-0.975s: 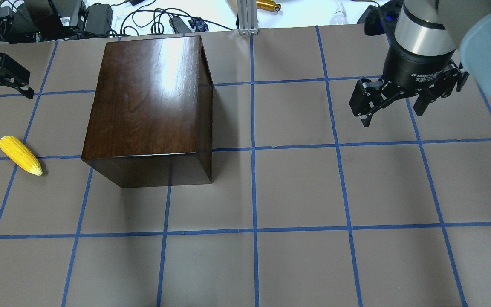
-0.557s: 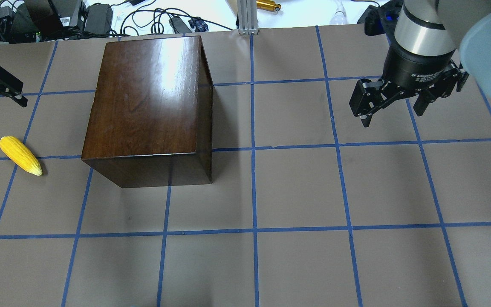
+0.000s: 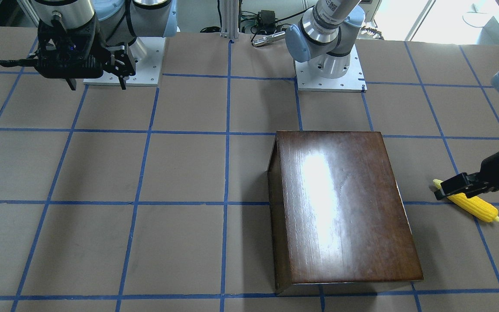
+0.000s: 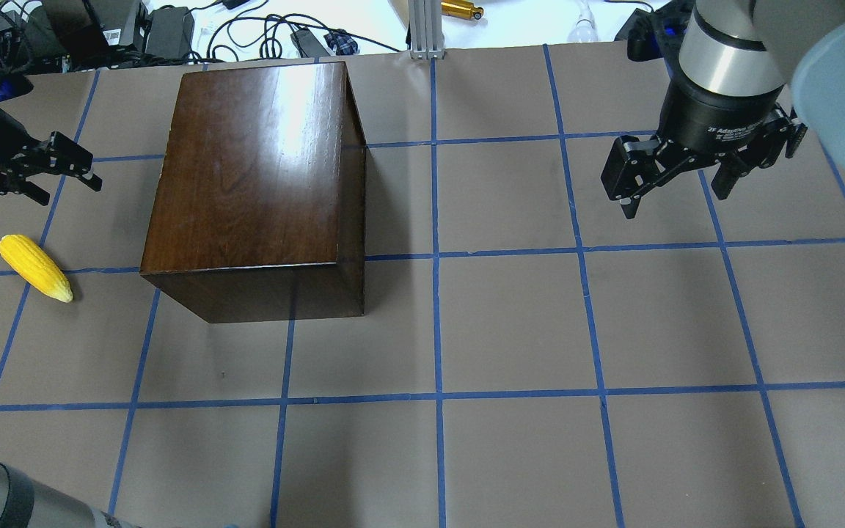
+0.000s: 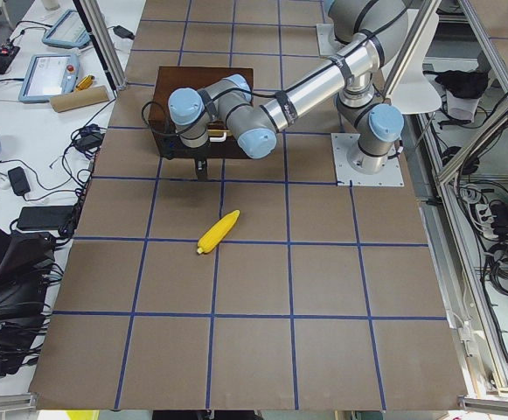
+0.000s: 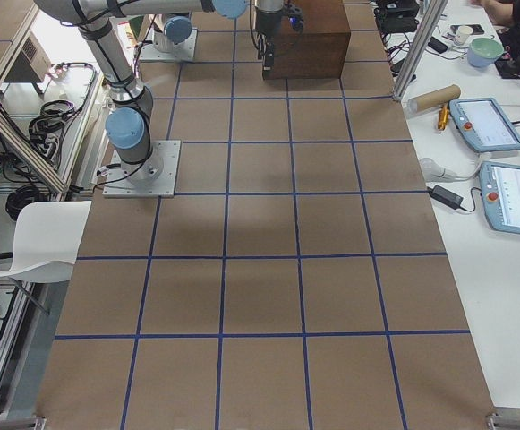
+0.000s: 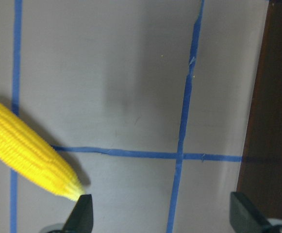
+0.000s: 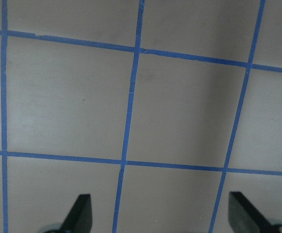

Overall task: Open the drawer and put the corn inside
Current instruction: 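Hook the left gripper onto the white drawer handle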

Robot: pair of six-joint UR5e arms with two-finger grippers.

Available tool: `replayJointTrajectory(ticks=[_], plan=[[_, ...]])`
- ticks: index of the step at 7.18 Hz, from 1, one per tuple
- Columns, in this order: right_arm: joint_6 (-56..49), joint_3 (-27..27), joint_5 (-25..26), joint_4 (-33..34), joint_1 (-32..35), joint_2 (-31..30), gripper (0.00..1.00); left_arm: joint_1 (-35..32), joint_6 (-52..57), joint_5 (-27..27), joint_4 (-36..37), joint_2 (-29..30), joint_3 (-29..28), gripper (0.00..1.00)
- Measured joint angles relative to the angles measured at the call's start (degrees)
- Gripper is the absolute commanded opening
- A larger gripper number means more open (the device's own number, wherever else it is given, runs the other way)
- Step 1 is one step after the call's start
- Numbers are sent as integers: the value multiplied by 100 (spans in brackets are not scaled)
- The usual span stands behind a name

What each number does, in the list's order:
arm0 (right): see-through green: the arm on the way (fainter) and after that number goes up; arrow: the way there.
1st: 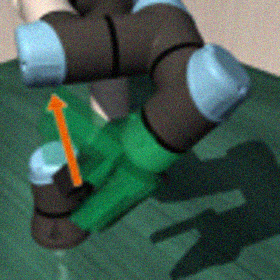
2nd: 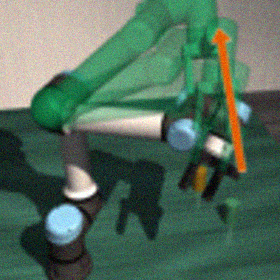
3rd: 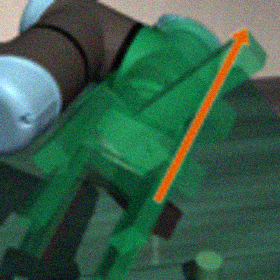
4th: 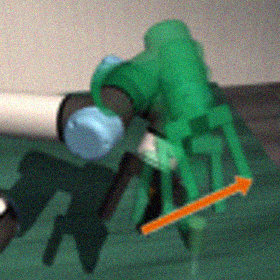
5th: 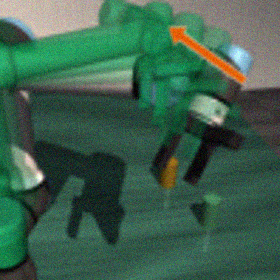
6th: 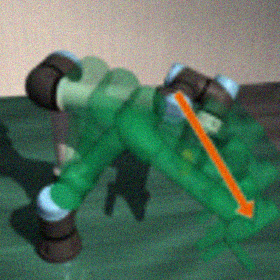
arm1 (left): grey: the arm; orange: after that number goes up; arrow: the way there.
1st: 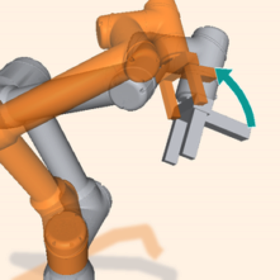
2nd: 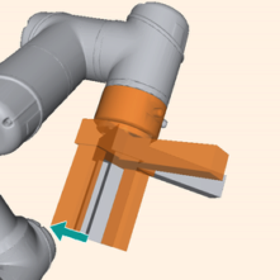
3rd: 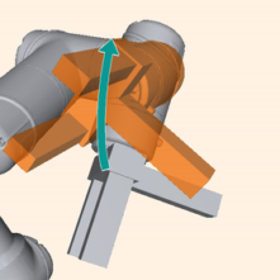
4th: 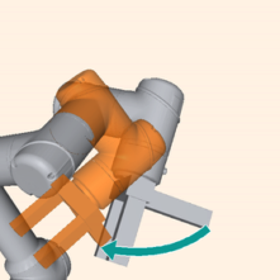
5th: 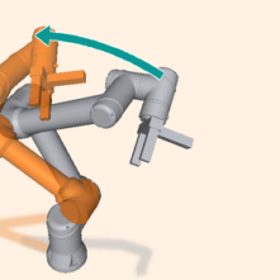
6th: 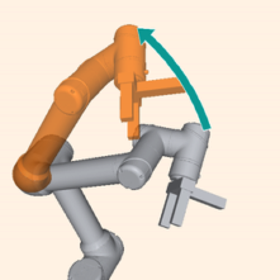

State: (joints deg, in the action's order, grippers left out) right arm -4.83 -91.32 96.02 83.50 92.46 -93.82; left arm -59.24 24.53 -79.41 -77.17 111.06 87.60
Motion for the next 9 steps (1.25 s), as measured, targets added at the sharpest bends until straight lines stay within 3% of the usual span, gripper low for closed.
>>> replayJointTrajectory(ticks=[3, 9], plan=[[0, 0, -4, 0, 0, 2, 100, -40, 415, 962, -27, 103, 28, 100], [0, 0, -3, 0, 0, -2, 100, -301, 1063, 1096, -240, 307, 18, 100]])
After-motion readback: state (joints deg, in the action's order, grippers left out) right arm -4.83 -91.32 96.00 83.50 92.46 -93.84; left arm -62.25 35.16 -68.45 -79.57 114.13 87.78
